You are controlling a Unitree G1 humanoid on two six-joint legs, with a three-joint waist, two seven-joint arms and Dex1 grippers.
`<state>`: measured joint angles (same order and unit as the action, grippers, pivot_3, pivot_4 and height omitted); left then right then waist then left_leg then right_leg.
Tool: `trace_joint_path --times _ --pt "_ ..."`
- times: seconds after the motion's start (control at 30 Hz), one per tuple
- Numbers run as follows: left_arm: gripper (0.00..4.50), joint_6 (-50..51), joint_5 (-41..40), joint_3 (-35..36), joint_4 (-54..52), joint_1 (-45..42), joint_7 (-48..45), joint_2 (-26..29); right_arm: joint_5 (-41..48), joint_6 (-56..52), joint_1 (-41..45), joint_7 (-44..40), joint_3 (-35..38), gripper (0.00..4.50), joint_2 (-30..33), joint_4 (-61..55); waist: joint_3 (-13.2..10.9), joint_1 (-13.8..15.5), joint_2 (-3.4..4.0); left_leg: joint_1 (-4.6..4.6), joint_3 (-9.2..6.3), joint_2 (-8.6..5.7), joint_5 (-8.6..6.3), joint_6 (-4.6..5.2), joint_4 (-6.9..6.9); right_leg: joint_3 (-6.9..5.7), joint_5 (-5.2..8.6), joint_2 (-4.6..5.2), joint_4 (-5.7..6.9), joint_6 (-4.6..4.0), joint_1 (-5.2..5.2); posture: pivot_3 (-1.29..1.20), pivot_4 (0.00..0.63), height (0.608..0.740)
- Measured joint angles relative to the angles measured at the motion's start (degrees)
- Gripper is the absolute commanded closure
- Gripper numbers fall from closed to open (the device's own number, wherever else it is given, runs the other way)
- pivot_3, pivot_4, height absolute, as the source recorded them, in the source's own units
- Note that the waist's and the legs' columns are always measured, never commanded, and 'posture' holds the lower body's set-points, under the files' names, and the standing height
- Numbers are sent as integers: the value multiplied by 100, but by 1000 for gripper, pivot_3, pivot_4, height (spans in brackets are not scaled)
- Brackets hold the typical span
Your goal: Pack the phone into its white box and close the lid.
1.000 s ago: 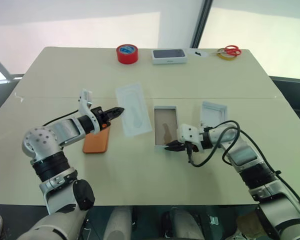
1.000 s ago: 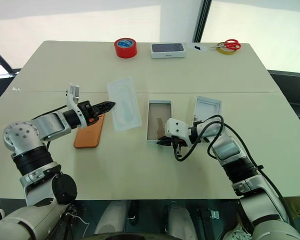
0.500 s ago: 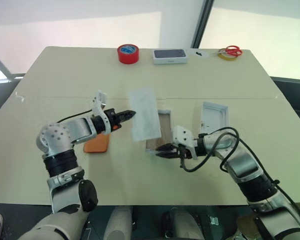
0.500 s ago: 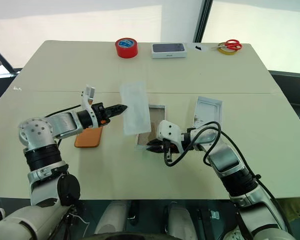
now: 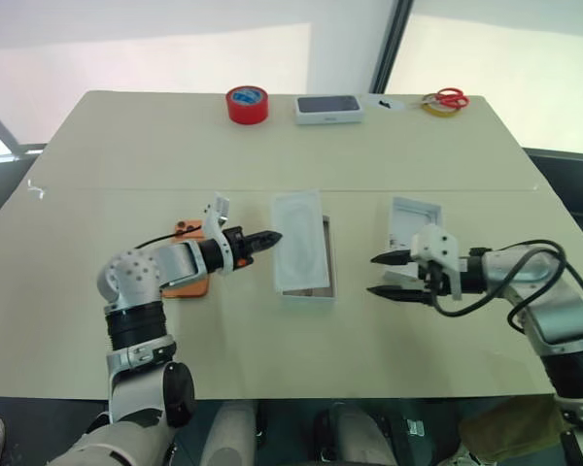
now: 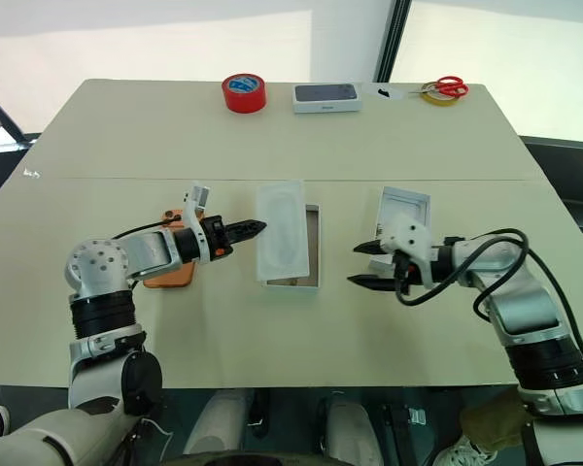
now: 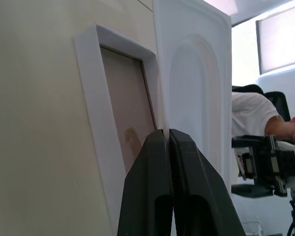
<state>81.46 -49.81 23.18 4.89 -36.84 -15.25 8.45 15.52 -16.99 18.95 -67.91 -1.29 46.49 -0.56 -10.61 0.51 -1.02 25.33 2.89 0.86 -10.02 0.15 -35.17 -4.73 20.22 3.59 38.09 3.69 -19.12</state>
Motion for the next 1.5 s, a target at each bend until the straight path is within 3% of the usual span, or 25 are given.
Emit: trace_joint_path --times 0.3,0.4,0.53,0.77,0.8,0.83,0.9,0.97,1.03,1.17,1.33,1.5 --pt "4500 -503 327 -587 519 -268 -401 231 -82 348 164 211 -21 1585 -120 203 -1 40 0 4 4 -3 2 -2 -5 1 0 2 -4 1 3 0 150 740" --pt "3493 -546 336 -598 644 -277 -435 207 -90 417 132 258 -21 1542 -121 204 -1 29 0 3 3 -3 2 -2 -4 1 0 2 -4 2 2 0 150 740" --pt "1503 -455 308 -595 674 -306 -457 211 -89 452 129 332 -20 1542 -125 205 -1 24 0 3 3 -2 2 -2 -4 1 -1 1 -3 2 1 0 150 740" --pt "1503 -474 288 -667 468 -351 -771 561 -87 470 243 556 -31 1542 -471 208 -2 6 0 2 3 -1 3 -4 -2 1 -1 1 -2 1 0 0 150 740" --pt "1437 -664 307 -702 278 -280 -939 742 -76 437 374 682 -31 2093 -669 208 -3 -27 0 2 4 1 5 -8 1 4 -1 0 -1 1 -4 0 150 740" --pt "1437 -935 375 -792 89 -220 -1102 910 -74 412 499 796 -46 2372 -829 206 -3 -37 1 1 4 1 6 -11 4 5 -1 -1 0 1 -6 0 150 740" --pt "1437 -1982 949 -1350 -497 128 -1627 1532 -100 372 774 1066 -114 3566 -1174 186 -1 -66 5 -1 6 0 9 -17 17 7 -1 -3 -1 0 -8 0 150 740" --pt "1437 -3086 1489 -1667 -803 557 -2111 1898 -247 412 903 1307 -230 4441 -1386 175 0 -77 8 -1 11 0 9 -18 22 9 -1 -2 -6 -1 -10 0 150 740" --pt "1437 -4177 1905 -1851 -848 1041 -2638 2096 -601 598 1028 1594 -530 4441 -1666 221 -1 -67 8 2 12 0 7 -18 21 10 0 0 -9 -2 -15 0 150 740" --pt "1437 -5078 2061 -1800 -739 1466 -3244 2309 -1389 970 1368 2020 -1281 4441 -2091 756 -3 -59 9 4 9 1 -4 -23 18 10 -6 5 -6 -10 -22 0 150 740" --pt "1437 -5046 2041 -1552 -582 1439 -3141 2367 -2012 1330 1563 2096 -1756 4441 -2137 1343 -3 -12 10 13 10 0 -7 10 14 11 -5 8 -7 -10 -27 0 150 740" --pt "1437 -4953 1977 -1553 -809 1483 -3000 2242 -2104 1652 1399 1319 -2167 4441 -1866 1112 -3 -20 9 10 11 0 -6 12 13 10 -5 7 -4 -8 -23 0 150 740"
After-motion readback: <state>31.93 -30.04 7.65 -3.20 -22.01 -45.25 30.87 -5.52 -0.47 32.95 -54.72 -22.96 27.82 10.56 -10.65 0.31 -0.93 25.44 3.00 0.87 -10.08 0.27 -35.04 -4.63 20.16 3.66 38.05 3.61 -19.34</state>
